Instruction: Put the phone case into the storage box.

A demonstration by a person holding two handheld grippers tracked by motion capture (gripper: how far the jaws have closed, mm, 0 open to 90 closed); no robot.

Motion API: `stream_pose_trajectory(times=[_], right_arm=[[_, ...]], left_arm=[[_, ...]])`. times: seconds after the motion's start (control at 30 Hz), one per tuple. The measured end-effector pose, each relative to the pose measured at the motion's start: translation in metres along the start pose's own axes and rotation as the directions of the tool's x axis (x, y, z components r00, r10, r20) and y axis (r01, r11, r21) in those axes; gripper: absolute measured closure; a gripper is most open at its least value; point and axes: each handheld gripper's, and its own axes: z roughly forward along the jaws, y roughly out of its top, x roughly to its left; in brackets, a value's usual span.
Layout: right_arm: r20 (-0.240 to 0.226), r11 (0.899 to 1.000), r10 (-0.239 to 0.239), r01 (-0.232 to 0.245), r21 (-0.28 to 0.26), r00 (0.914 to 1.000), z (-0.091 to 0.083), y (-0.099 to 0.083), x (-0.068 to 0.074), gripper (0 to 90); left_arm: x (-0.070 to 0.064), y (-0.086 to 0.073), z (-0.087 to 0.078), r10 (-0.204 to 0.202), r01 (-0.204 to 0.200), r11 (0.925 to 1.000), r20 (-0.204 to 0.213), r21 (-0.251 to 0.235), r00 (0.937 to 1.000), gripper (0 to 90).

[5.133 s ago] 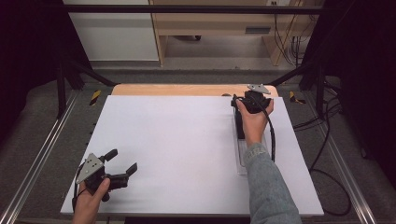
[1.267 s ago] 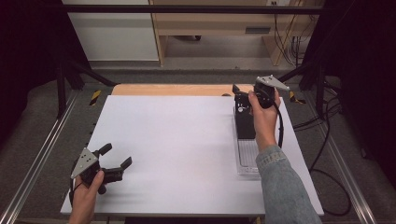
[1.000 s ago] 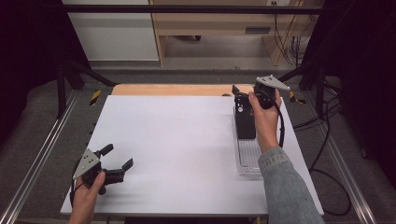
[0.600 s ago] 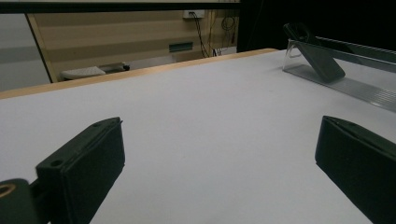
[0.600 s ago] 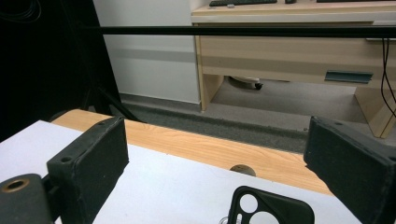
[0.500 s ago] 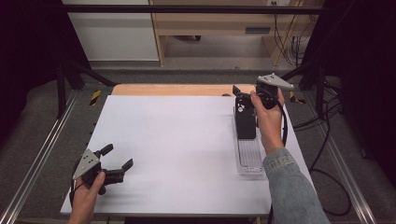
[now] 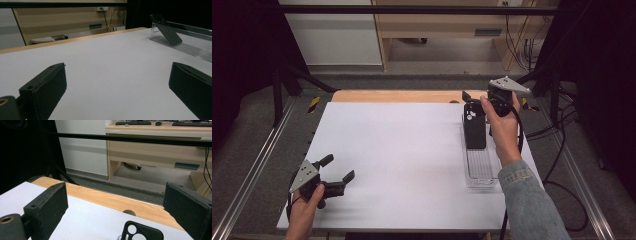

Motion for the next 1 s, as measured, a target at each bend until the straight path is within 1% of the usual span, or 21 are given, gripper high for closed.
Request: stream_pose_trajectory(times=[0.47,0.6,0.8,1.0], right_arm=[[-0.024,1.0,0.001,-0.001,-0.03,0.9997,-0.018,0.01,-0.002,5.3],[-0.029,0.999,-0.007,0.006,-0.035,0.9996,-0.022,0.012,-0.002,5.0],[-0.032,0.999,-0.012,0.01,-0.044,0.9994,-0.028,0.016,-0.003,4.7],[-0.038,0.998,-0.039,0.037,-0.051,0.9985,-0.034,0.018,-0.004,4.1]], left_arm=[[-0.002,0.001,0.001,0.0,0.0,1.0,0.014,-0.004,0.9999,1.4],[-0.003,0.001,0.001,0.004,-0.004,1.0,0.02,-0.004,0.9998,1.4],[-0.003,0.001,0.0,-0.004,0.004,0.9999,0.027,-0.011,0.9996,1.4],[-0.003,0.001,0.0,0.002,-0.001,0.9999,0.03,-0.012,0.9996,1.4]])
